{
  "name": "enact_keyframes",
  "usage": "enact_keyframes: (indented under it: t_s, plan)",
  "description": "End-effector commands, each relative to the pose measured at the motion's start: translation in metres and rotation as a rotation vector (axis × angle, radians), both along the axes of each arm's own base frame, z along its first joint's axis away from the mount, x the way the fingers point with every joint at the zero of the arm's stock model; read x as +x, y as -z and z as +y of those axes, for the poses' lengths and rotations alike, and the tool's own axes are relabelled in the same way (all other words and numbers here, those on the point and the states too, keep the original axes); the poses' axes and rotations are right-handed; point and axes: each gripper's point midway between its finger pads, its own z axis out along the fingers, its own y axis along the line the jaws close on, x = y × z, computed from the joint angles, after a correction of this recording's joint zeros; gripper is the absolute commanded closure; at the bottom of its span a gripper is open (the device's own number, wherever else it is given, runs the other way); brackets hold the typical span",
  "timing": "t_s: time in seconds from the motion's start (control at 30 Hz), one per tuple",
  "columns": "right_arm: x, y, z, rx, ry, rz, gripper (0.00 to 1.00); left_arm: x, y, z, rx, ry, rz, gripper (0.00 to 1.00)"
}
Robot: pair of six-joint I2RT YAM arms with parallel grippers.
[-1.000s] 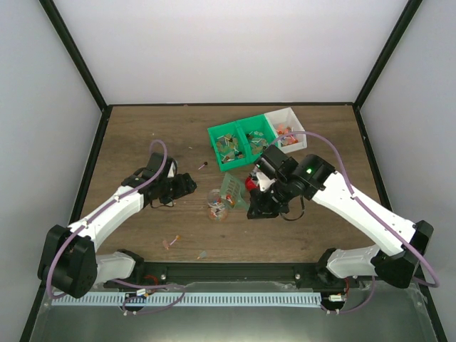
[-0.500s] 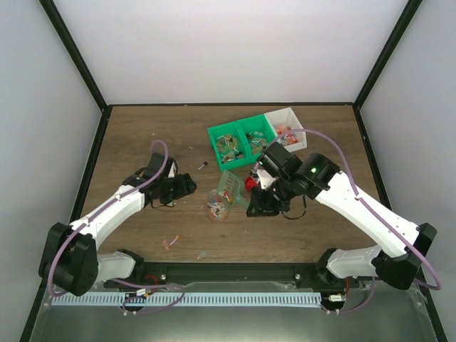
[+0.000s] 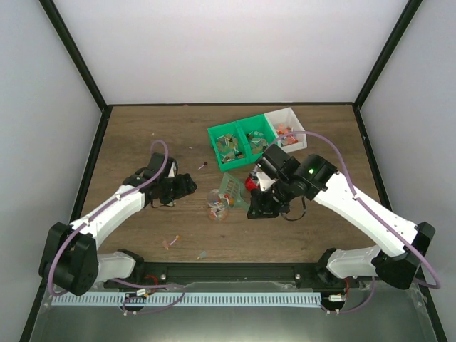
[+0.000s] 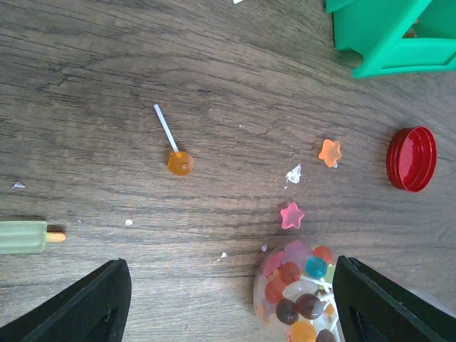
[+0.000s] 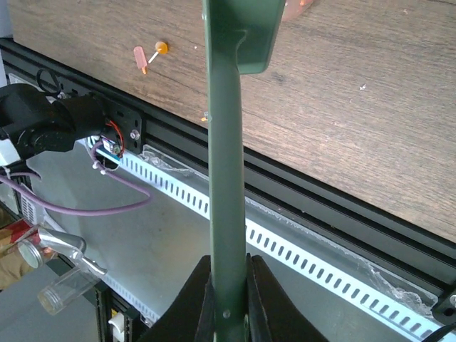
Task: Pack the candies
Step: Place the fake candies in the packing bottle.
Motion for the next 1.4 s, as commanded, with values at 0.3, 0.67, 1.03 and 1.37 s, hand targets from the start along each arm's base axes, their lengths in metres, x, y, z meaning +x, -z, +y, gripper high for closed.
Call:
enact_keyframes:
  t_s: [0.3,0.67,1.03,1.37]
  plan:
    - [-0.001,-0.005,-0.003,-0.009,0.004,-0.039,0.99,0.009,-0.01,-0.004,-0.012,0.014,-0.025,0.21]
    - [-0.006,-0.001,-0.005,-0.021,0.007,-0.031,0.99,0.008,-0.008,-0.005,-0.012,0.019,-0.023,0.21]
    - [-0.004,0.001,-0.003,-0.019,0.006,-0.012,0.99,0.006,-0.007,-0.003,-0.01,0.016,-0.022,0.21]
    - [0.011,-0.028,-0.015,0.061,0.121,-0.074,0.99,0.011,-0.019,-0.007,-0.028,0.022,-0.047,0.2]
